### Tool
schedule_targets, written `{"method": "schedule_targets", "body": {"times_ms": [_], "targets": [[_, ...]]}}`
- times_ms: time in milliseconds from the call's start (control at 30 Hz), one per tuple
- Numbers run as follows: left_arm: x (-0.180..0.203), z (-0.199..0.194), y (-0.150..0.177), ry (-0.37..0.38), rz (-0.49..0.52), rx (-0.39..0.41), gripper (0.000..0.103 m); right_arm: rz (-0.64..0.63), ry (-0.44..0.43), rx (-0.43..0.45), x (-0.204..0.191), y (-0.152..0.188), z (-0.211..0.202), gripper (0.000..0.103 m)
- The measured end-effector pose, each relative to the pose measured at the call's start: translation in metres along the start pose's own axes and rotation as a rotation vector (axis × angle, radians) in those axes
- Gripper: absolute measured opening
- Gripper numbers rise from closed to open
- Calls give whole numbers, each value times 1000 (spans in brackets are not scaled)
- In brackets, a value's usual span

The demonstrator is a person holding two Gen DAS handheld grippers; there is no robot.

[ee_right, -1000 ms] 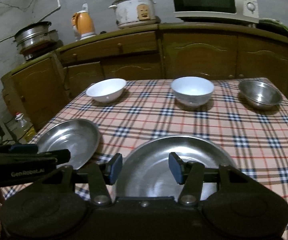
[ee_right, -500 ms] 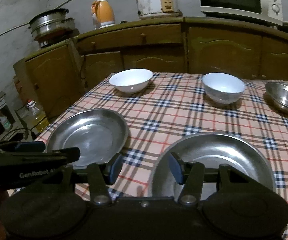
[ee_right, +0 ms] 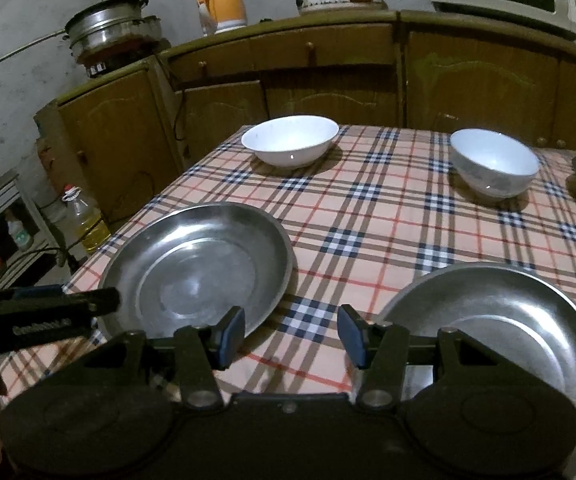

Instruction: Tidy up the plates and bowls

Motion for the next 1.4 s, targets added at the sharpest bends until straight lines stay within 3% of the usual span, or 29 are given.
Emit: {"method": "schedule_targets", "body": {"times_ms": [167,367,467,633,733,800,867,1133,1400], "targets": [[-32,21,-13,-63,-57,10,74,20,-12,-21,-4,-6,21,63],[-44,52,-25,-63,-75,-17,71,51,-17,-55,-7,-13,49,63],[-45,63,-25,-51,-75,-34,62,68,-17,-70,-6,-14,61,63],[-40,75,-23,-23,-60,-50,38,94,-44,-90,-6,-12,76,63],[-34,75,-23,8,-45,-52,19,103,-64,-109,-9,-11,84,40],[-31,74,-22,5,-27,-47,18,94,-50,-108,-11,-11,85,36],[-32,72,-22,4,-29,-43,17,101,-38,-109,-7,-10,85,19],[-15,47,-29,21,-10,-3,15,101,-23,-66,5,-15,60,18],[20,10,-39,57,16,42,16,99,12,10,28,-26,5,18]]}}
Point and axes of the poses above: each gripper's, at about its wrist camera, not at the fingertips, and z roughly the way its jaws point, x to its right, y to its underside, the point moved 5 cm from there along z, roughly the way its jaws point, and after that the axes turned 5 degrees about -z, right-handed, at the moved point
